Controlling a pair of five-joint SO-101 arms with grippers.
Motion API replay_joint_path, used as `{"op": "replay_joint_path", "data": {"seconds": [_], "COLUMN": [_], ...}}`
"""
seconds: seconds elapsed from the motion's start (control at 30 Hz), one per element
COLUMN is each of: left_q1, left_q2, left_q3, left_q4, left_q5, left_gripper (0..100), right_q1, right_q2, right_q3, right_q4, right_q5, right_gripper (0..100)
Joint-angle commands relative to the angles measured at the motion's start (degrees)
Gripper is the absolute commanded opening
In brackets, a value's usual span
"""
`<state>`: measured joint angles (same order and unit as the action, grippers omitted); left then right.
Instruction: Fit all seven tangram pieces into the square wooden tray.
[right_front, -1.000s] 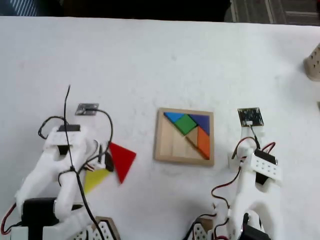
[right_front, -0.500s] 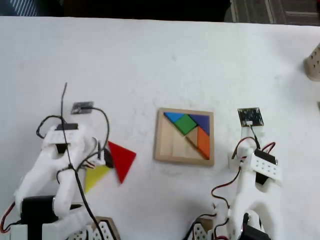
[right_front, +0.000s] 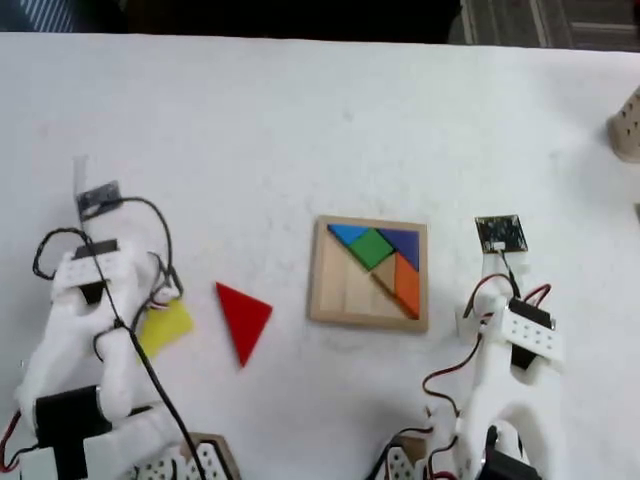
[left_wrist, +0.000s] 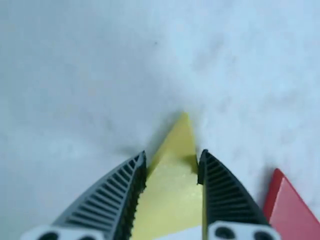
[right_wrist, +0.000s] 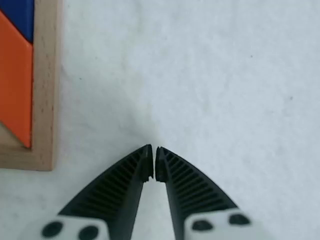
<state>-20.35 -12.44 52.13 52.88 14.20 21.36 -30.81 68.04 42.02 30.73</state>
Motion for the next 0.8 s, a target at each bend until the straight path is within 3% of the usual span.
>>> {"op": "replay_joint_path", "data": {"seconds": [0.0,0.1,0.3,0.53,0.77], "left_q1": [-1.2,-1.1,-0.8,-0.8,-0.8], "left_q2": [-0.5,-0.7,-0.8,-0.8,-0.8], "left_q3": [-2.8,-3.0,-4.6,-4.4,-4.3], "left_q4": [-1.0,-0.6,-0.6,4.0,8.9], "left_q5": [0.7,-0.4,-17.8,-27.6,-33.8], "left_gripper": [17,17,19,46,39], "right_q1": [-0.5,-0.5,-0.5,-0.5,-0.5], "right_q2": [-2.2,-2.2,-2.2,-2.2,-2.2], "right_q3": [-0.4,-0.4,-0.4,-0.4,-0.4], "right_q4": [0.7,0.7,0.7,0.7,0.7], "right_q5": [0.5,0.5,0.5,0.5,0.5], "right_gripper": [1.9,1.9,1.9,1.9,1.9]}}
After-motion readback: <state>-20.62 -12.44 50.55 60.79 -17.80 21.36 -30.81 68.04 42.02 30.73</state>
